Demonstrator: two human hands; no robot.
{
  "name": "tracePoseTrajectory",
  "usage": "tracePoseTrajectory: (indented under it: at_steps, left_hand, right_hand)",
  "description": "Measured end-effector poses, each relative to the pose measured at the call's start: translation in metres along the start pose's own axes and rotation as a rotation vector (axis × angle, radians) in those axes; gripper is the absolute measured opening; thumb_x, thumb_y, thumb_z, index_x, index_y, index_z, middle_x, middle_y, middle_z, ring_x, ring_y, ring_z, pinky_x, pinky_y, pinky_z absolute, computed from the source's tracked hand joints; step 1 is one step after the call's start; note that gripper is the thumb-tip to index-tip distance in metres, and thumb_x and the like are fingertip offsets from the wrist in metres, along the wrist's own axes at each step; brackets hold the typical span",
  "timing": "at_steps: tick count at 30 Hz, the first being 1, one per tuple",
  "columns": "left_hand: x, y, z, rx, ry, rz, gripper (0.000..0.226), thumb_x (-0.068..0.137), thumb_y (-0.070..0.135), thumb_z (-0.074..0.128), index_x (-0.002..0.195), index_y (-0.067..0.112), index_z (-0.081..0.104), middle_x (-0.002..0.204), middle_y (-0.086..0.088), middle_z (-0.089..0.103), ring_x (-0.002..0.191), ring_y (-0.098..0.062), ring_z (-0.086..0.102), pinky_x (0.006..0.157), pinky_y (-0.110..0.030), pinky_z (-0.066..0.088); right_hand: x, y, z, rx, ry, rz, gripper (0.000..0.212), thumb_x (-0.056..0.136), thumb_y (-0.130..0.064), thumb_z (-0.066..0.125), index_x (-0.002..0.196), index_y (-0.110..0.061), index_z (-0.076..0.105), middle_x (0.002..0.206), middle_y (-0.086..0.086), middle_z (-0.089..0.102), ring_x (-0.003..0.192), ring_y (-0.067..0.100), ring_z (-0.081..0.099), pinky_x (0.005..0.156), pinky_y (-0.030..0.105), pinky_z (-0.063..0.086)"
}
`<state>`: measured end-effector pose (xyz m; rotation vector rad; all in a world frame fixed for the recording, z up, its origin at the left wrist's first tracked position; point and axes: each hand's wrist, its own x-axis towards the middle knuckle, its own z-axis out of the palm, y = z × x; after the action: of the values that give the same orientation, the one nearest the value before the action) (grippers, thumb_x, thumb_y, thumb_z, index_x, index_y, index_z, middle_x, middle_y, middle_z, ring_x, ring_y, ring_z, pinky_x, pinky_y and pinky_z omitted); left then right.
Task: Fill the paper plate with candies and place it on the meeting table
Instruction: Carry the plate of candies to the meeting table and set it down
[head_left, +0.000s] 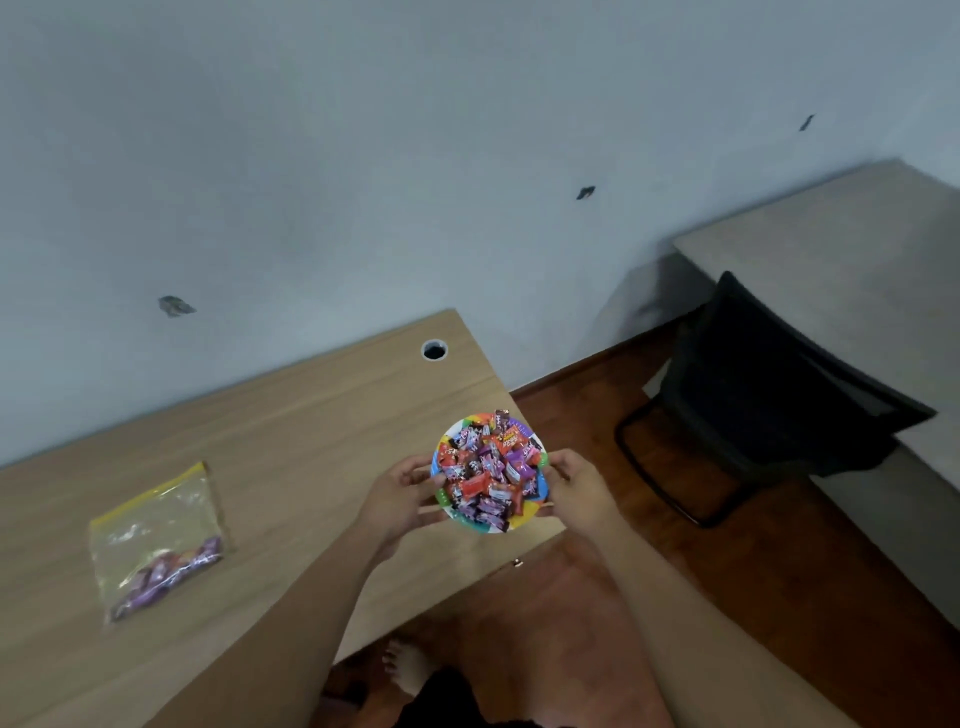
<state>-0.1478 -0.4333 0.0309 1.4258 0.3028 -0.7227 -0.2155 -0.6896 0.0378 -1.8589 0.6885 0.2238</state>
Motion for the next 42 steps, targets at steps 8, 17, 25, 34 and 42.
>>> tracePoseTrajectory:
  at_steps: [8,17,25,34,42]
  left_hand:
    - [-0.035,-0.043,0.112,0.113,-0.103,-0.014,0.034,0.096,0.016,0.079,0.128,0.01,0.07,0.124,-0.016,0.079,0.098,-0.03,0.08,0.077,-0.04,0.068]
    - [-0.063,-0.075,0.256,0.254,-0.277,-0.022,0.028,0.096,0.017,0.079,0.123,0.016,0.074,0.12,-0.009,0.08,0.102,-0.028,0.082,0.085,-0.044,0.068]
    - [-0.077,-0.082,0.379,0.397,-0.459,-0.034,0.028,0.097,0.016,0.077,0.125,0.017,0.073,0.116,-0.007,0.083,0.102,-0.025,0.083,0.082,-0.04,0.069]
    - [-0.056,-0.109,0.518,0.529,-0.624,-0.096,0.033,0.097,0.015,0.078,0.129,0.015,0.071,0.121,-0.012,0.08,0.103,-0.028,0.082,0.079,-0.04,0.068]
    - [-0.017,-0.12,0.659,0.584,-0.77,-0.138,0.032,0.097,0.016,0.078,0.128,0.016,0.071,0.121,-0.01,0.08,0.103,-0.026,0.082,0.08,-0.041,0.068]
  right_hand:
    - [-0.062,0.084,-0.1,-0.029,0.157,0.024,0.013,0.107,-0.025,0.058,0.101,-0.025,0.07,0.093,0.001,0.082,0.072,0.019,0.082,0.069,0.046,0.07]
    - [-0.13,0.169,-0.214,0.073,0.328,0.119,0.014,0.108,-0.034,0.057,0.108,-0.025,0.068,0.097,-0.003,0.081,0.077,0.012,0.082,0.068,0.042,0.07]
    - [-0.181,0.22,-0.303,0.237,0.481,0.187,0.014,0.11,-0.029,0.055,0.111,-0.021,0.066,0.099,-0.002,0.079,0.08,0.01,0.082,0.066,0.032,0.069]
    - [-0.202,0.286,-0.396,0.25,0.659,0.277,0.017,0.109,-0.028,0.056,0.114,-0.017,0.069,0.098,-0.007,0.077,0.081,0.004,0.076,0.06,0.018,0.062]
    - [-0.185,0.336,-0.497,0.333,0.737,0.38,0.017,0.11,-0.028,0.056,0.117,-0.017,0.066,0.103,0.001,0.08,0.079,0.013,0.083,0.066,0.033,0.069]
